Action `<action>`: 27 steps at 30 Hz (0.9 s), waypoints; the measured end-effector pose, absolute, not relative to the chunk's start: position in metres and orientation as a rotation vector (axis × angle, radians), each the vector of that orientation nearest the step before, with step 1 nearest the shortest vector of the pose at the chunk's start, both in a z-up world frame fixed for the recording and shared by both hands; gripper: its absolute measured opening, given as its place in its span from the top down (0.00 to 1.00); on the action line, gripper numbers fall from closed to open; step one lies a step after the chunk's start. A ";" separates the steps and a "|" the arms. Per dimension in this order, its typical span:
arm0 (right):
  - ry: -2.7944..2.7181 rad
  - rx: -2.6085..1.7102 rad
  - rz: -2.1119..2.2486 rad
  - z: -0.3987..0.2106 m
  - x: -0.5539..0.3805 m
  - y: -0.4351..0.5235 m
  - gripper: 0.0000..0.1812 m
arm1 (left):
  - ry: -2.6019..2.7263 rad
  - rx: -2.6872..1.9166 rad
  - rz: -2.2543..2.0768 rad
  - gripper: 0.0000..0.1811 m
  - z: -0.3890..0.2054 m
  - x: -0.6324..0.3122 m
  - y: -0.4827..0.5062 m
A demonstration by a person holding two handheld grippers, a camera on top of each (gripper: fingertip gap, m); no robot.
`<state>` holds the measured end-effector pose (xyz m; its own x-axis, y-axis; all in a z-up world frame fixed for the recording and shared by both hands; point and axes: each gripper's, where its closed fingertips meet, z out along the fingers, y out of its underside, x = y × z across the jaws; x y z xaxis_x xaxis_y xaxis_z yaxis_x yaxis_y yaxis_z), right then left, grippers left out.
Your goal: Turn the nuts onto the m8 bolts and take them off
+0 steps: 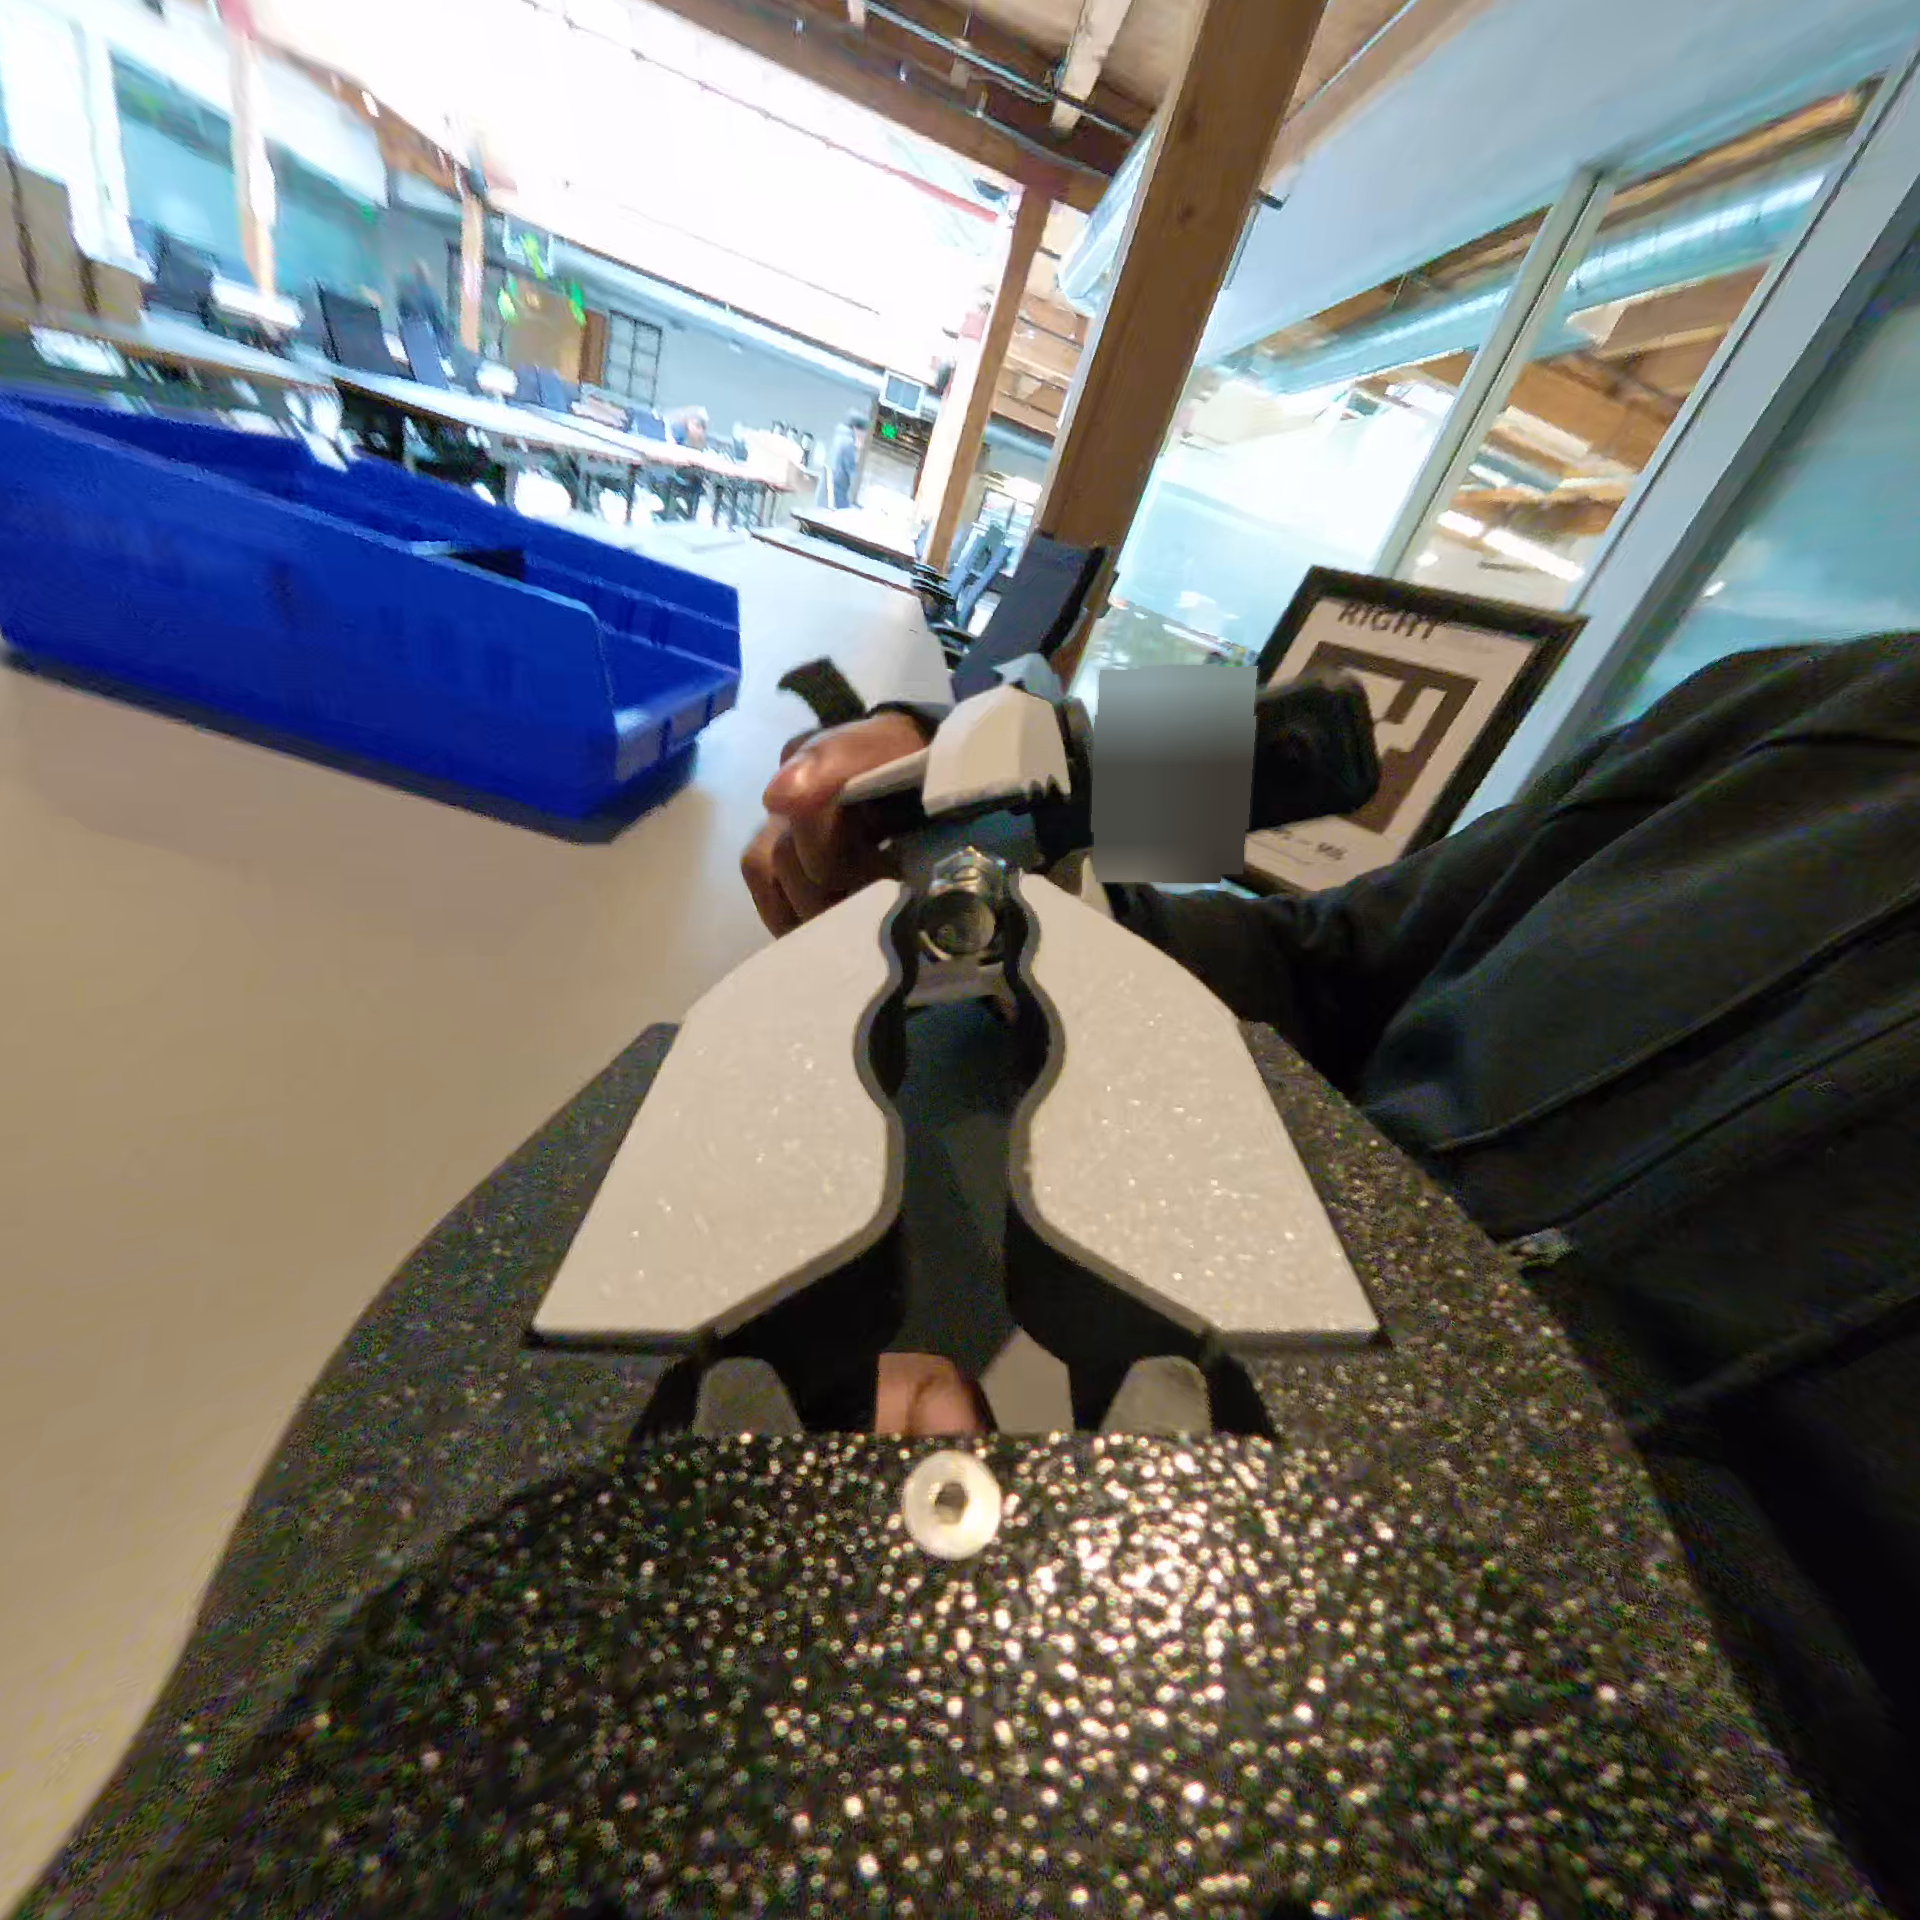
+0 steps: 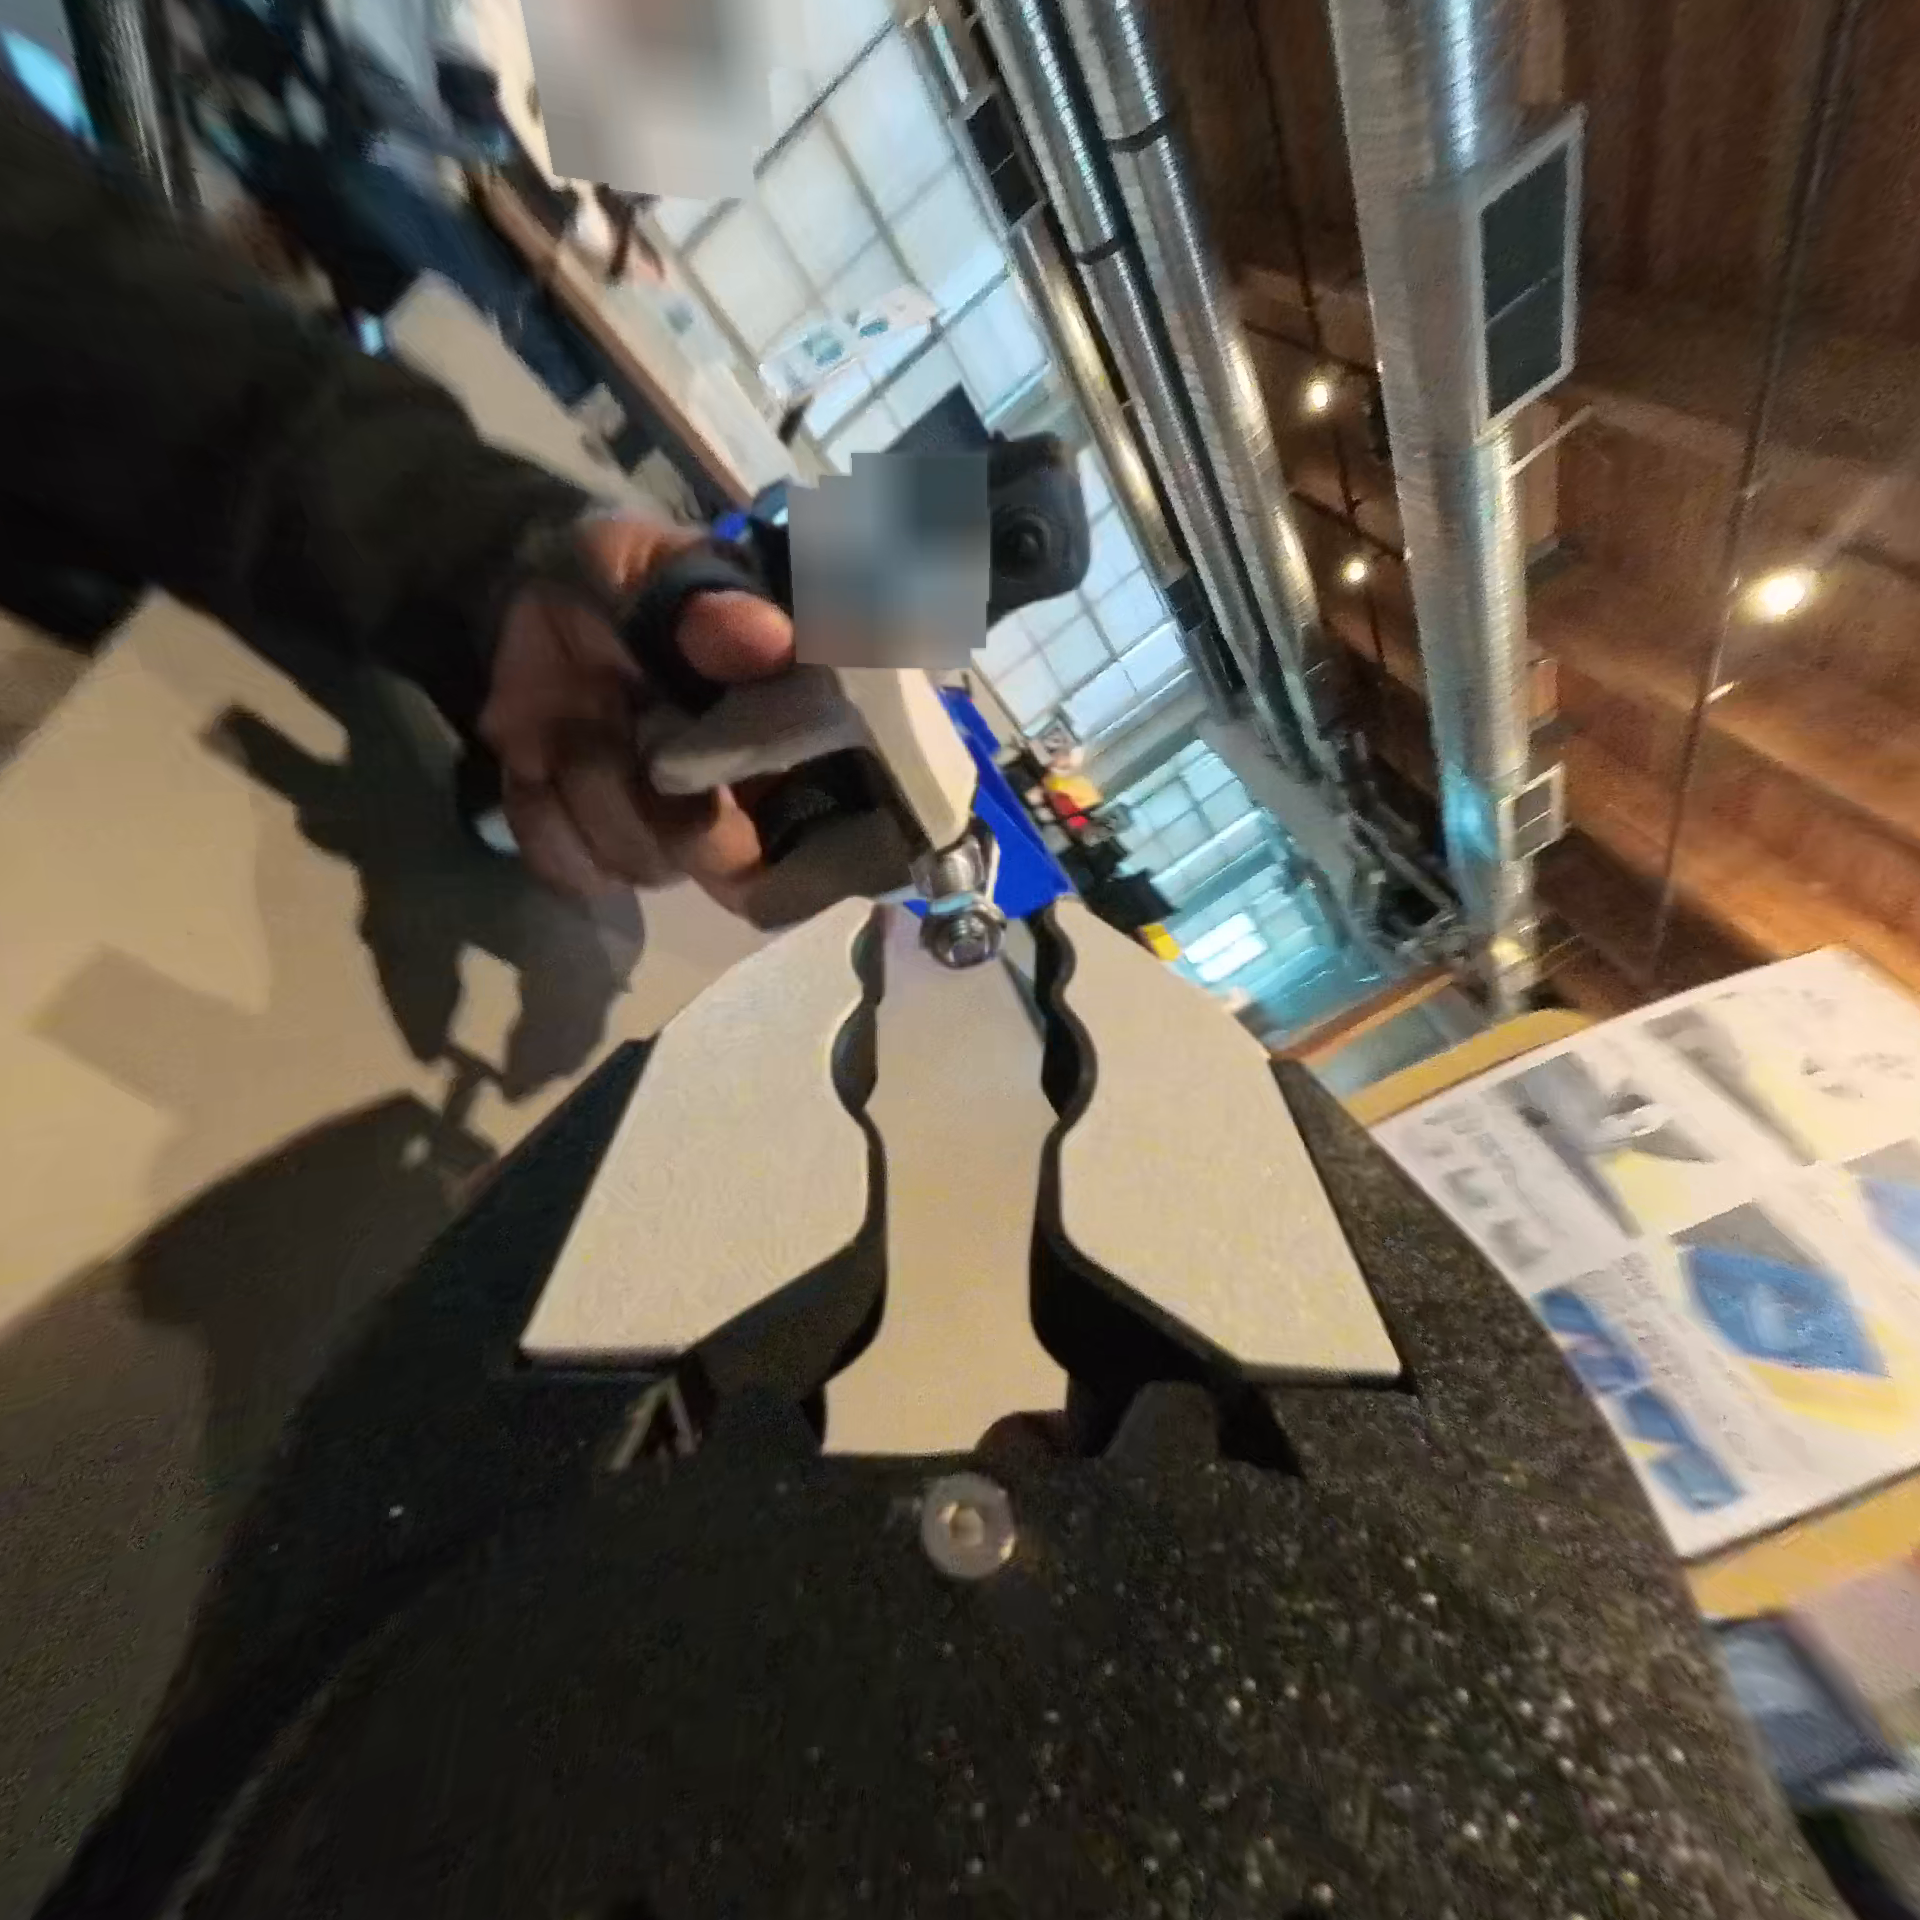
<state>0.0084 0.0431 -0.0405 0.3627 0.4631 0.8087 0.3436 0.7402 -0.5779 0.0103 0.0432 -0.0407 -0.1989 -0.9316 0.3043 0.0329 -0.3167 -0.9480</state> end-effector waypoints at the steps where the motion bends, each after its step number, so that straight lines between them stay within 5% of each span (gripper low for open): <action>1: -1.203 -0.824 0.176 -0.037 0.008 0.042 0.83 | 1.144 -1.260 -1.568 0.92 -0.039 0.010 0.044; 12: -1.031 -1.228 0.990 -0.034 0.008 0.040 0.84 | 1.221 -1.061 -1.224 0.92 -0.031 0.012 0.040; 17: -1.093 -1.157 0.804 -0.037 0.008 0.041 0.92 | 1.231 -1.103 -1.270 0.92 -0.035 0.013 0.039; 21: -1.273 -0.841 0.203 -0.050 0.009 0.042 0.92 | 1.205 -1.287 -1.548 0.92 -0.047 0.013 0.038; 27: -1.230 -0.933 0.413 -0.047 0.003 0.035 0.77 | 1.189 -1.138 -1.432 0.92 -0.032 0.009 0.038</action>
